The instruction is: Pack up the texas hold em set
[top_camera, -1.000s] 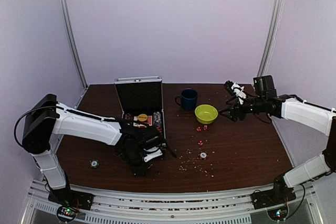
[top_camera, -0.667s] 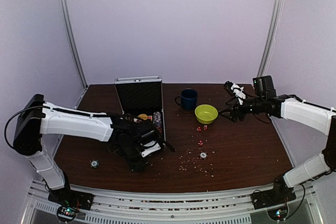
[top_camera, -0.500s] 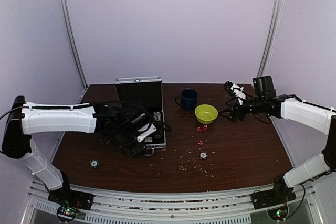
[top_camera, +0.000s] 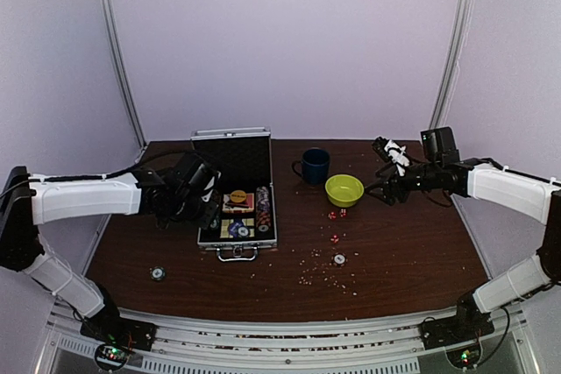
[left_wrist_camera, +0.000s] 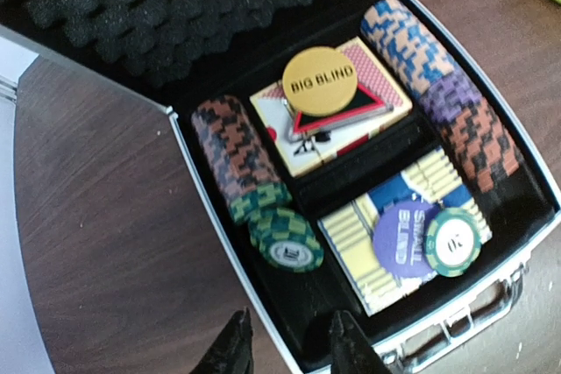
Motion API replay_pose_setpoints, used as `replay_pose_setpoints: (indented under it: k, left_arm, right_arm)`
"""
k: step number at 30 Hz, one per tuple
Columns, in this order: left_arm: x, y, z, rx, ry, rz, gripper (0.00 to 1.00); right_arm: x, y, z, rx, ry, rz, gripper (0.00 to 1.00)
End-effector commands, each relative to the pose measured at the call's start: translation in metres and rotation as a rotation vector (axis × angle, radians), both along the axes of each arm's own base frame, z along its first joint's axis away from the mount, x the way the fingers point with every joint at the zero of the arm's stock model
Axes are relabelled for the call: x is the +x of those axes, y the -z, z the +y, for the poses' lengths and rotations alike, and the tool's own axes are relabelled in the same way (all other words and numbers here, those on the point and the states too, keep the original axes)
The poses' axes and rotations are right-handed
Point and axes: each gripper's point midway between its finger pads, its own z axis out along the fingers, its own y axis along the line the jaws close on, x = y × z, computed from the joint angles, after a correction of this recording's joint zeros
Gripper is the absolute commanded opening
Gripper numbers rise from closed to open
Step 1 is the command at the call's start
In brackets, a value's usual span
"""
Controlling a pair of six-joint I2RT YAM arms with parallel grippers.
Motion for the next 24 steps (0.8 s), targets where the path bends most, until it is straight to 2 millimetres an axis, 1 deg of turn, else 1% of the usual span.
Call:
replay_pose_setpoints:
  k: [1, 3, 5, 8, 10, 12, 14, 16, 17, 18, 20, 22, 24]
  left_arm:
    - [0.025, 0.002, -0.007, -0.057, -0.054, -0.077, 0.3]
    - [0.026, 0.01, -0.004, -0.036, -0.064, -0.064, 0.3]
    - [0.026, 0.013, -0.003, -0.03, -0.067, -0.058, 0.3]
    - [0.024, 0.004, -0.005, -0.066, -0.057, -0.071, 0.31]
    - [0.021, -0.004, -0.011, -0.1, -0.028, -0.07, 0.38]
    - [0.016, -0.008, -0.023, -0.143, 0.034, -0.044, 0.5]
    - [0.01, -0.008, -0.035, -0.182, 0.083, -0.004, 0.58]
    - [0.005, -0.006, -0.049, -0.219, 0.138, 0.048, 0.61]
    - [0.003, -0.007, -0.056, -0.243, 0.163, 0.07, 0.61]
    - [0.001, -0.005, -0.062, -0.261, 0.18, 0.092, 0.59]
    - [0.0, -0.004, -0.071, -0.289, 0.194, 0.123, 0.49]
    - [0.001, 0.001, -0.075, -0.288, 0.183, 0.163, 0.4]
    - [0.001, 0.009, -0.078, -0.282, 0.165, 0.203, 0.38]
  right_arm:
    - [-0.001, 0.005, 0.001, 0.005, -0.008, 0.014, 0.71]
    - [-0.001, 0.005, 0.001, 0.004, -0.007, 0.013, 0.71]
    - [-0.001, 0.005, 0.0, 0.001, -0.006, 0.012, 0.71]
    - [-0.001, 0.007, 0.0, -0.001, -0.007, 0.015, 0.71]
    - [-0.001, 0.008, 0.0, -0.001, -0.008, 0.019, 0.71]
    - [-0.001, 0.009, 0.001, -0.002, -0.011, 0.023, 0.71]
    - [-0.001, 0.01, 0.001, -0.003, -0.015, 0.026, 0.71]
    - [0.0, 0.011, 0.002, -0.004, -0.015, 0.028, 0.71]
    - [-0.001, 0.011, 0.001, -0.005, -0.015, 0.028, 0.71]
    - [-0.001, 0.011, 0.001, -0.005, -0.015, 0.028, 0.71]
    - [-0.001, 0.011, 0.001, -0.005, -0.015, 0.027, 0.71]
    - [-0.001, 0.011, 0.001, -0.007, -0.014, 0.027, 0.71]
    - [-0.002, 0.01, 0.001, -0.009, -0.014, 0.023, 0.71]
